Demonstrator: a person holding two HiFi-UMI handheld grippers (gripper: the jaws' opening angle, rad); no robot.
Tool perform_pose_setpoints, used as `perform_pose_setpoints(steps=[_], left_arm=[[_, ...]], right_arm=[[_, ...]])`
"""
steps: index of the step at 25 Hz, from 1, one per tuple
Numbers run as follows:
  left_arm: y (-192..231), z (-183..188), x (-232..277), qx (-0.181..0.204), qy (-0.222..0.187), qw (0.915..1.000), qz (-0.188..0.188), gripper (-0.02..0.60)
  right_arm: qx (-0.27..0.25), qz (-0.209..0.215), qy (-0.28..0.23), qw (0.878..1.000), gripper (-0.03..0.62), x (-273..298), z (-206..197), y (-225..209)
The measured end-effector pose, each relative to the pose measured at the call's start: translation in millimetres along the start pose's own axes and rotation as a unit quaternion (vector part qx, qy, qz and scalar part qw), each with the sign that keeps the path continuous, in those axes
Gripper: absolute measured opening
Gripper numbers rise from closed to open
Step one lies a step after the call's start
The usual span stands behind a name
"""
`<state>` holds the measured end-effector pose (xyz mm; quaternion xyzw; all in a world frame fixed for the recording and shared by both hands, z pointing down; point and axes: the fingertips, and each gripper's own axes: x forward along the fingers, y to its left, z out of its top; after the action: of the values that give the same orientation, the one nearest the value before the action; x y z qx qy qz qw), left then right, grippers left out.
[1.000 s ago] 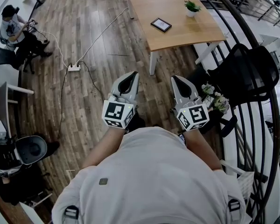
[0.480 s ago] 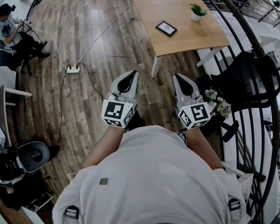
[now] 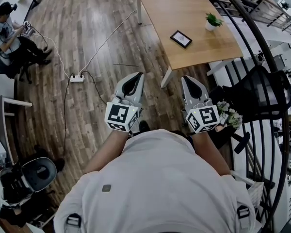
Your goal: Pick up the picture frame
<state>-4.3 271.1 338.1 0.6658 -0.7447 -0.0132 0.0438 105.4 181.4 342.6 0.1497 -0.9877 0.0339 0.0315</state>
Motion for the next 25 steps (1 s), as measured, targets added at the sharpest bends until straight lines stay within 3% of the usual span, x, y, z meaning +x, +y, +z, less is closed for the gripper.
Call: perform_pose_setpoints(steps=[6,13,19,25], left_arm=[[38.7,-5.5,8.9,-0.010,0.009,0.9999,0.001,0.003],[65.4,-15.3,38.5,-0.014,0.024,0.9996,0.009,0.003],[83.2,-13.9,77.7,-0.006,0.033,0.9993,0.018,0.003],[88.5,-14.4,148.7,-0.003,0.039,0.9992,0.013,0.003]], right_arm=[[0.006,0.005,0.015,1.000,0.009,37.8,-9.6,11.6],[0.019,0.017,0.021,0.999,0.009,75.8,-20.7,-6.4],[0.030,0.032,0.020,0.999,0.009,117.4,-21.4,-41.1],[0.031,0.035,0.016,0.999,0.009,152.5,-17.1,-99.6]])
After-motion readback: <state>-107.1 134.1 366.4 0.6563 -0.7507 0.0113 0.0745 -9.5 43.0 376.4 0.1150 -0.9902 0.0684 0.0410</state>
